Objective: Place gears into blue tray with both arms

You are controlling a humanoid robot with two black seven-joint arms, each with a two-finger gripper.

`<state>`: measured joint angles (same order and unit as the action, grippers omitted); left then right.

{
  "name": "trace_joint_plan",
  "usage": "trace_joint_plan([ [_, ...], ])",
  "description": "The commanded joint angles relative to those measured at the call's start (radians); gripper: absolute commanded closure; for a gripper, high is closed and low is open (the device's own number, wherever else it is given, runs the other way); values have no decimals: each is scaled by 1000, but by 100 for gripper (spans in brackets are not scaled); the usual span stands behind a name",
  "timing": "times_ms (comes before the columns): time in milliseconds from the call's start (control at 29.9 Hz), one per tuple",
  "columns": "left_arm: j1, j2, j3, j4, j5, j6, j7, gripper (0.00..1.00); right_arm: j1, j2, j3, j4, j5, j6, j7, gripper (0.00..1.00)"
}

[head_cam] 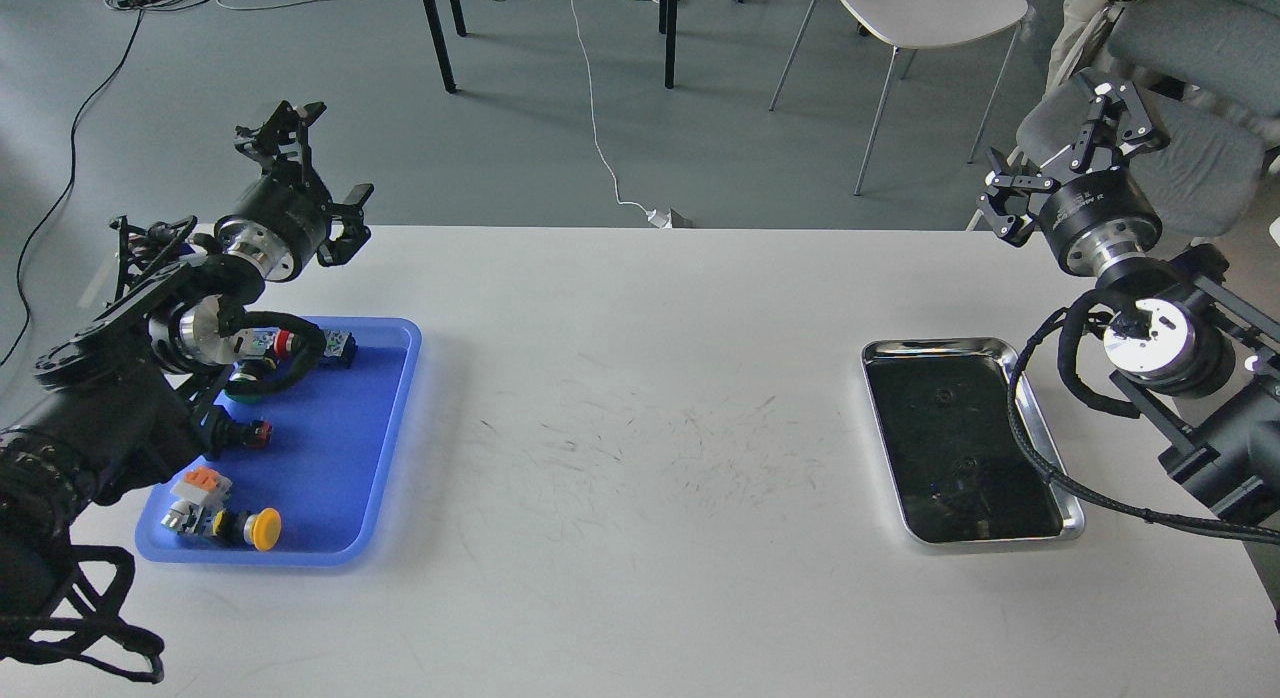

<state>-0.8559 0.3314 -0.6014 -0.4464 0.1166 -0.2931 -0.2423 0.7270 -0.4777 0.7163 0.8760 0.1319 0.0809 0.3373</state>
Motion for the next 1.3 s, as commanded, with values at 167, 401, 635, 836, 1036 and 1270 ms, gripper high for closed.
trace_joint_plan([
  [167,1,0,-1,0,0,0,0,1,22,-59,-92,12,-15,-4,-11,1],
  [401,0,0,-1,0,0,0,0,1,25,-119,-141,54,-18,-4,-15,1],
  [635,0,-2,-1,0,0,0,0,1,26,-205,-219,98,-72,-4,-37,1],
  [836,1,-3,-3,-1,0,0,0,1,34,-263,-273,124,-112,-4,-43,1],
  [1036,1,-5,-3,-1,0,0,0,1,75,-305,-363,153,-184,4,-41,1],
  [1270,1,-3,-5,0,-2,-6,-2,1,117,-367,-428,167,-372,2,-30,2],
])
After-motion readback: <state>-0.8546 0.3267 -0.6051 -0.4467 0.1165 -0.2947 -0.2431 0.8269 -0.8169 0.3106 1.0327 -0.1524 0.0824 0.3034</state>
